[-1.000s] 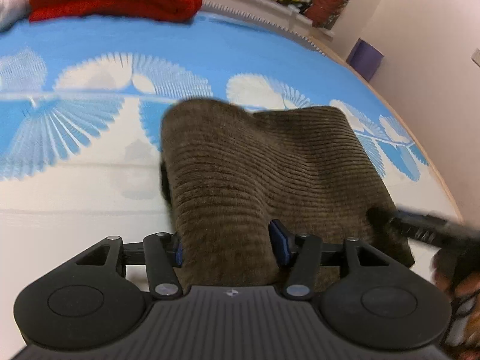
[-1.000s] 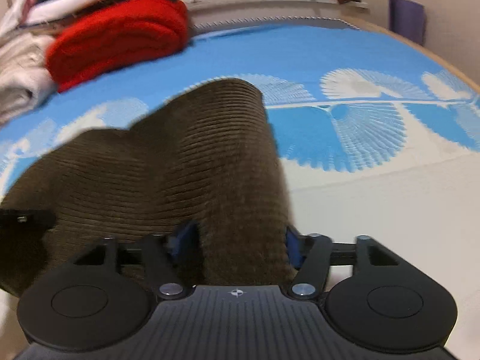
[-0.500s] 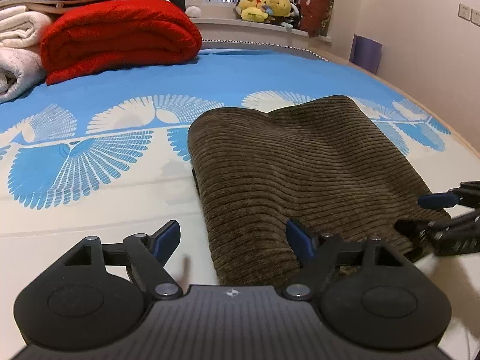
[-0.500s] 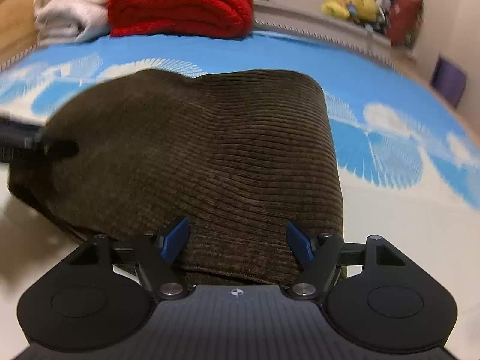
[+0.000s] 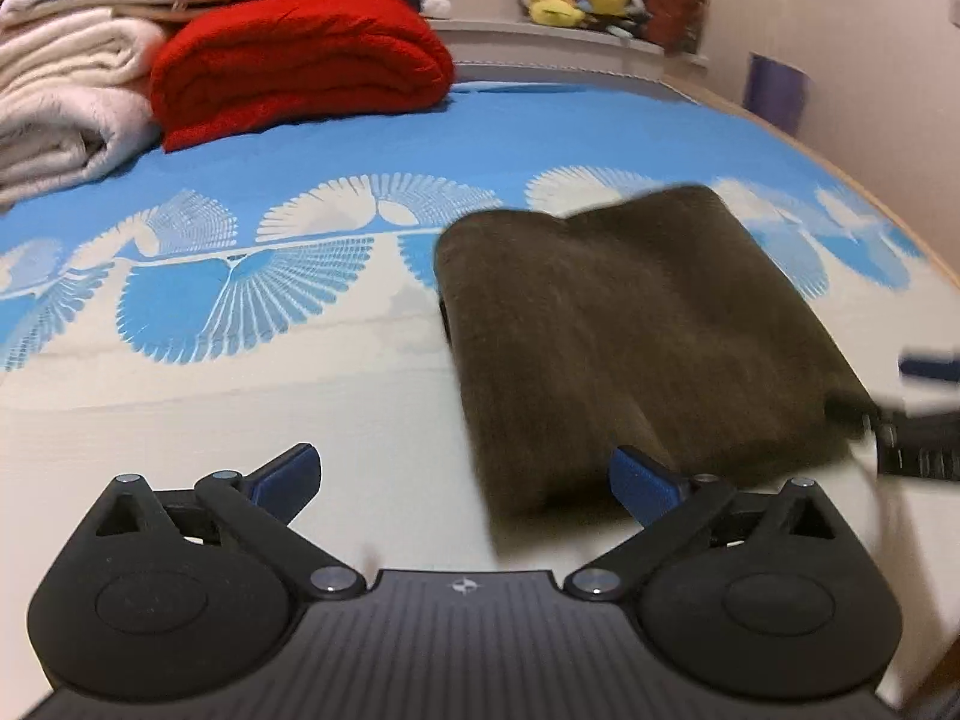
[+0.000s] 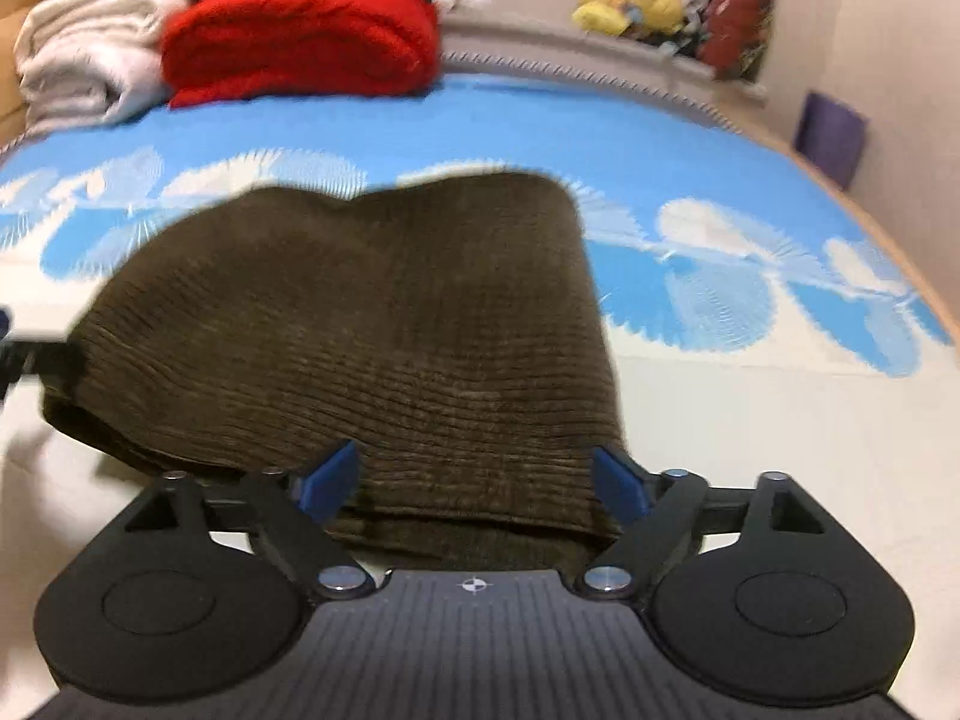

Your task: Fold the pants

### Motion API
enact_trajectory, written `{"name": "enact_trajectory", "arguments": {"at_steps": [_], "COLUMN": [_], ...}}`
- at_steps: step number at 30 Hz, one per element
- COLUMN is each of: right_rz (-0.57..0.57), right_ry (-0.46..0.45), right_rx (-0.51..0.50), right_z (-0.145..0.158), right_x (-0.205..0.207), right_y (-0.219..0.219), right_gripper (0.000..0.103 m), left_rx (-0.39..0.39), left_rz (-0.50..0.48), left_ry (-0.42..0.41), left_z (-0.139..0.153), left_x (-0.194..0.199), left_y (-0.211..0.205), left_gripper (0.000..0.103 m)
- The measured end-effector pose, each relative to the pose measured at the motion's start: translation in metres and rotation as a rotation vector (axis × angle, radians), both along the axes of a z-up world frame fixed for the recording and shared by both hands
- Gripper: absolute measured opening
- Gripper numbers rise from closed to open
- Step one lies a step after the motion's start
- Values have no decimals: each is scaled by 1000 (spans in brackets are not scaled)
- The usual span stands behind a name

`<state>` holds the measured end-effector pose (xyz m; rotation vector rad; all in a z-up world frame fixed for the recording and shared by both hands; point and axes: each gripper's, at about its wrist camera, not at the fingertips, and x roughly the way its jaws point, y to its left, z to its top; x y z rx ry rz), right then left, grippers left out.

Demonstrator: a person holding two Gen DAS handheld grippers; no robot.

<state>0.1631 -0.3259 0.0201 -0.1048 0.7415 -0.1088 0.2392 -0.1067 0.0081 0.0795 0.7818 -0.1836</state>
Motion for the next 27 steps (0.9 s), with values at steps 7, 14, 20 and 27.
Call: {"name": "enact_trajectory", "arguments": {"at_steps": [7, 14, 20, 27], "right_rz": [-193, -258, -272, -248], "right_ry": [-99, -155, -57, -34], "right_rx": [53, -16, -9, -51], "right_z": [-4, -9, -28, -38], "right_x": [-95, -99, -80, -76], "right_y": [22, 51, 51, 56], "right_gripper": [99, 99, 98, 98], "left_rx": [-17, -83, -42, -14], "left_rz": [-65, -119, -91, -85], "left_ry": [-27, 16, -15, -25], "left_z": [-13, -29, -30, -29], "left_x": [-78, -81, -74, -63], "left_y": [16, 12, 11, 8], "left_gripper": [103, 103, 103, 103]}}
